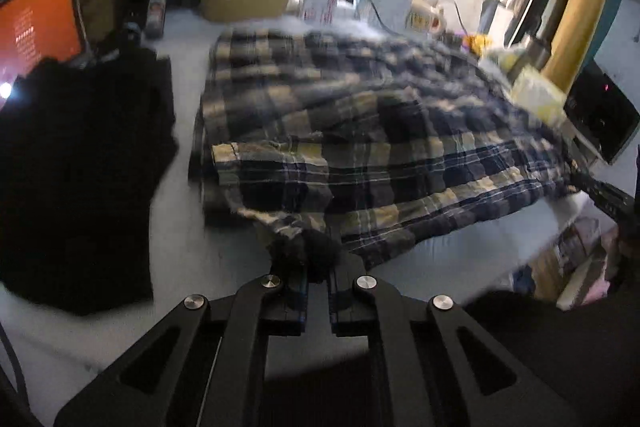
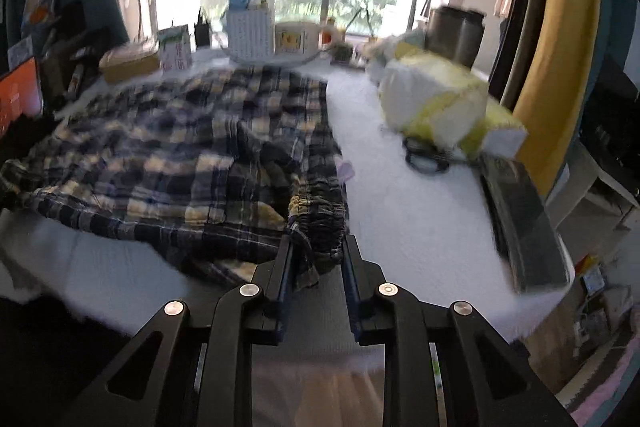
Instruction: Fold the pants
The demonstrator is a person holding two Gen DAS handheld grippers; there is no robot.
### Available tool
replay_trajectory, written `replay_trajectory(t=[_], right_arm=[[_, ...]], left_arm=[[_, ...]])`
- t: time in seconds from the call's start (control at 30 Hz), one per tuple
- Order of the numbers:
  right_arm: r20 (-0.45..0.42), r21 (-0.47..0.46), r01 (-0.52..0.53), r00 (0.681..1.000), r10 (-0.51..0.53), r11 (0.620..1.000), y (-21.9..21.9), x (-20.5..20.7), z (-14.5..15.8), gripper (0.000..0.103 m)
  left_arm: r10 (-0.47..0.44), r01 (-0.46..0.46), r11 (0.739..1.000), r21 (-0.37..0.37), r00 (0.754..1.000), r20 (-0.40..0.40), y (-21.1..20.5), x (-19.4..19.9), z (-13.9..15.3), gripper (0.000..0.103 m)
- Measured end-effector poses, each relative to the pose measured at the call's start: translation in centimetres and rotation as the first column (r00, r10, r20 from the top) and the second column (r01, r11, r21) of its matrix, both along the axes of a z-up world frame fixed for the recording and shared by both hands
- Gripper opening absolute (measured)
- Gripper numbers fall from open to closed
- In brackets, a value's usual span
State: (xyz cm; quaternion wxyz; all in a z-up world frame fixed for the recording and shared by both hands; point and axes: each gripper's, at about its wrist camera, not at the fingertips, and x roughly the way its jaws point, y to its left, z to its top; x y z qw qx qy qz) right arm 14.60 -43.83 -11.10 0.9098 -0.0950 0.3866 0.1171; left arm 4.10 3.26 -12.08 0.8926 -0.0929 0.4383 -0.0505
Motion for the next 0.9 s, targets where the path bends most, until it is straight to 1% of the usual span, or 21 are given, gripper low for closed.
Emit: replay_trajectory(t=[0.07, 0.13, 0.17, 0.2, 0.23, 0.27, 0.3, 0.33, 0.4, 0.43, 0.47, 0.5, 0.53, 0.57, 0.6, 0.63, 0.7, 0.77, 0.8, 0.87, 0.9], right_arm=[[-0.025, 0.014, -0.011, 1.000, 0.011, 1.000, -0.3, -0.6, -0.2, 0.024], [-0.013, 0.032, -0.008, 1.000, 0.009, 0.999, -0.8, -1.2, 0.3, 0.029], [0.016, 0.036, 0.002, 1.000, -0.002, 0.999, -1.0, -1.6, 1.1, 0.036], [0.059, 0.041, 0.010, 0.998, -0.012, 0.999, -1.0, -1.9, 2.3, 0.046], [0.096, 0.050, 0.015, 0.995, -0.020, 0.999, -1.1, -2.0, 3.4, 0.074], [0.132, 0.066, 0.021, 0.991, -0.030, 0.998, -1.2, -1.9, 4.4, 0.098], [0.180, 0.099, 0.025, 0.983, -0.043, 0.995, -1.3, -1.6, 5.8, 0.100], [0.196, 0.119, 0.015, 0.980, -0.038, 0.993, -1.2, -1.1, 6.5, 0.100], [0.194, 0.134, -0.015, 0.981, -0.011, 0.991, -0.7, 1.0, 7.3, 0.100], [0.192, 0.118, -0.021, 0.981, -0.002, 0.993, -0.2, 2.4, 7.5, 0.100], [0.191, 0.098, -0.026, 0.982, 0.006, 0.995, 0.3, 3.7, 7.6, 0.100], [0.193, 0.073, -0.046, 0.981, 0.031, 0.996, 1.2, 5.6, 7.8, 0.100], [0.198, 0.058, -0.066, 0.979, 0.053, 0.996, 1.8, 7.0, 8.0, 0.100], [0.200, 0.050, -0.079, 0.978, 0.068, 0.996, 2.2, 7.9, 8.1, 0.100], [0.201, 0.033, -0.110, 0.974, 0.102, 0.993, 3.1, 9.9, 8.5, 0.100], [0.200, 0.019, -0.136, 0.971, 0.129, 0.991, 3.8, 11.4, 8.6, 0.100], [0.189, -0.009, -0.170, 0.967, 0.169, 0.985, 4.4, 13.9, 8.5, 0.100], [0.152, -0.037, -0.197, 0.968, 0.200, 0.980, 5.4, 17.2, 7.7, 0.100], [0.107, -0.034, -0.207, 0.972, 0.209, 0.978, 5.9, 19.3, 6.9, 0.100], [0.039, -0.018, -0.207, 0.977, 0.208, 0.978, 6.3, 21.6, 5.7, 0.100], [0.017, -0.017, -0.205, 0.978, 0.206, 0.979, 6.4, 22.6, 5.1, 0.100]], left_arm=[[-0.019, 0.019, 1.000, -0.001, 1.000, -0.003, 0.2, -0.5, 0.6, 0.007], [-0.043, 0.043, 0.999, 0.000, 0.999, 0.032, 0.5, -1.0, 2.0, 0.008], [-0.057, 0.057, 0.998, 0.012, 0.997, 0.057, 0.8, -1.2, 3.1, 0.011], [-0.064, 0.062, 0.998, 0.022, 0.995, 0.076, 1.0, -1.4, 3.8, 0.017], [-0.061, 0.058, 0.998, 0.034, 0.993, 0.099, 1.4, -1.6, 4.6, 0.032], [-0.049, 0.045, 0.998, 0.039, 0.990, 0.129, 2.0, -1.7, 5.3, 0.049], [-0.030, 0.025, 0.999, 0.030, 0.985, 0.169, 2.9, -2.0, 6.0, 0.056], [-0.004, 0.001, 1.000, 0.016, 0.978, 0.208, 3.8, -2.0, 6.7, 0.063], [0.076, -0.080, 0.997, 0.002, 0.954, 0.290, 5.8, -2.0, 8.1, 0.070], [0.128, -0.141, 0.990, 0.016, 0.936, 0.328, 6.8, -1.6, 8.7, 0.083], [0.160, -0.181, 0.983, 0.029, 0.925, 0.344, 7.4, -0.9, 9.0, 0.093], [0.191, -0.222, 0.974, 0.048, 0.915, 0.357, 8.0, 0.4, 9.2, 0.093], [0.195, -0.231, 0.971, 0.059, 0.911, 0.363, 8.4, 2.0, 9.2, 0.093], [0.189, -0.226, 0.972, 0.060, 0.912, 0.365, 8.7, 3.1, 9.2, 0.093], [0.172, -0.208, 0.976, 0.062, 0.916, 0.361, 8.7, 5.0, 9.1, 0.093], [0.145, -0.180, 0.981, 0.068, 0.924, 0.354, 8.6, 7.1, 8.7, 0.093], [0.123, -0.158, 0.984, 0.085, 0.938, 0.323, 8.5, 10.2, 7.8, 0.093], [0.100, -0.124, 0.989, 0.077, 0.959, 0.267, 8.6, 14.2, 6.6, 0.093], [0.090, -0.110, 0.991, 0.070, 0.966, 0.241, 8.6, 15.9, 6.0, 0.093], [0.063, -0.078, 0.994, 0.071, 0.980, 0.189, 8.5, 18.2, 4.9, 0.093], [0.062, -0.077, 0.994, 0.078, 0.982, 0.180, 8.5, 19.2, 4.5, 0.093]])
